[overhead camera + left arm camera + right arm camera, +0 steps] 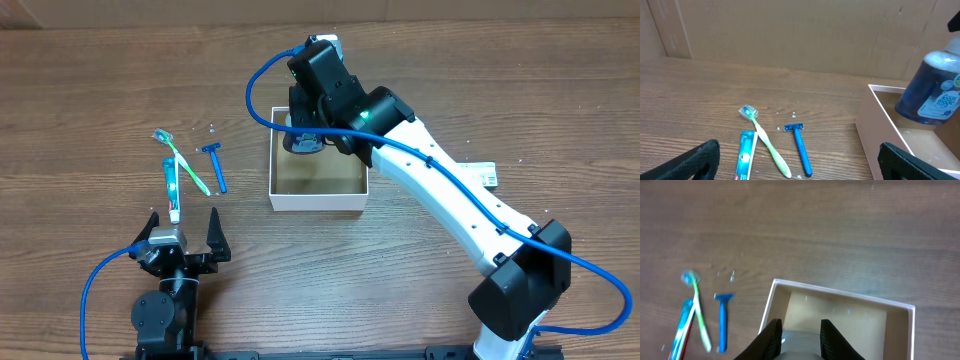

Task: Pack container
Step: 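Carry the soap bottle into the box and release it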

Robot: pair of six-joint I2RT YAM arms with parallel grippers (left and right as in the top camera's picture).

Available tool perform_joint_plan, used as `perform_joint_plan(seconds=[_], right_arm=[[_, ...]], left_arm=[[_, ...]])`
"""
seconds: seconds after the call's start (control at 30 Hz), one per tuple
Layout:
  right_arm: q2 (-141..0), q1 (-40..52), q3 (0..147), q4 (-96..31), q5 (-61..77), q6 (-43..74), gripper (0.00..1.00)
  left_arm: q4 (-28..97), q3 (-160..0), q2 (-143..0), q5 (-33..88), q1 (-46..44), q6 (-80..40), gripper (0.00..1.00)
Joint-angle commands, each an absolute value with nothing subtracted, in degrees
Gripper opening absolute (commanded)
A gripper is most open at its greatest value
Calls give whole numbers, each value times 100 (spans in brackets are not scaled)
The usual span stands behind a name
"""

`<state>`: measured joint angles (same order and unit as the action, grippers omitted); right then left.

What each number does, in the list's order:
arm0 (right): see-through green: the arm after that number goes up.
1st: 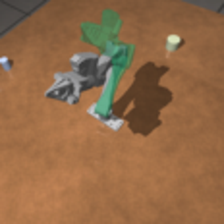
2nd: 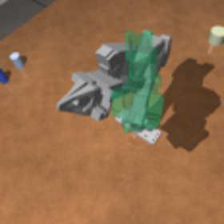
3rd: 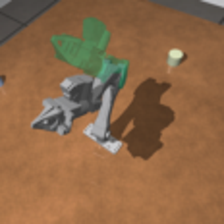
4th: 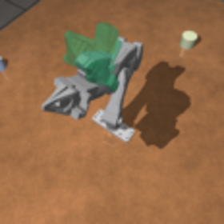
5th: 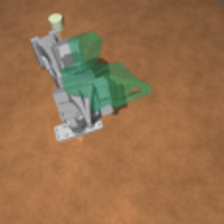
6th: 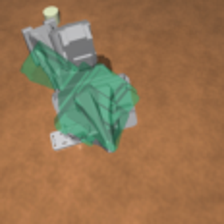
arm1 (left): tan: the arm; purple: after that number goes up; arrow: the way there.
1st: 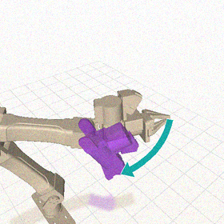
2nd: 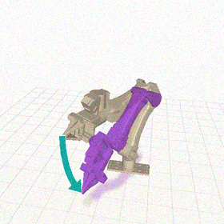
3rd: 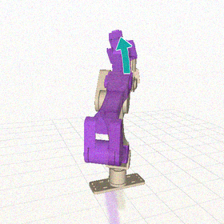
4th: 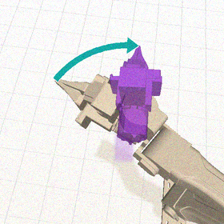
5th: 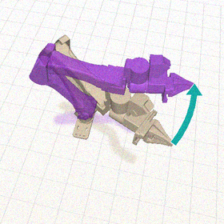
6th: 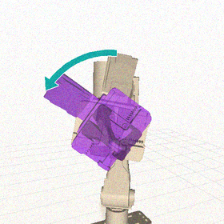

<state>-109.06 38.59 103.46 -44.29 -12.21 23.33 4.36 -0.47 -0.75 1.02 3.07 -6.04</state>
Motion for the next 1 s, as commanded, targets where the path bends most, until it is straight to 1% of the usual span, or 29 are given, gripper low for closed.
perform_joint_plan(seconds=[0.0,0.13,0.4,0.7,0.97], right_arm=[[-10753,3830,10064,-3964,-1610,2401,26],[-10787,3830,9780,-3647,-1673,2403,26],[-11249,3830,9780,-3271,-1667,2377,25],[-11601,3828,9780,-2517,-1389,1966,25],[-11909,3820,9780,-2351,-1398,1925,26]], left_arm=[[445,-27,-25,89,340,-578,100],[445,-27,-25,89,340,-578,100],[445,-27,-25,89,340,-578,100],[445,-27,-25,89,340,-578,100],[445,-27,-25,89,340,-580,100]])
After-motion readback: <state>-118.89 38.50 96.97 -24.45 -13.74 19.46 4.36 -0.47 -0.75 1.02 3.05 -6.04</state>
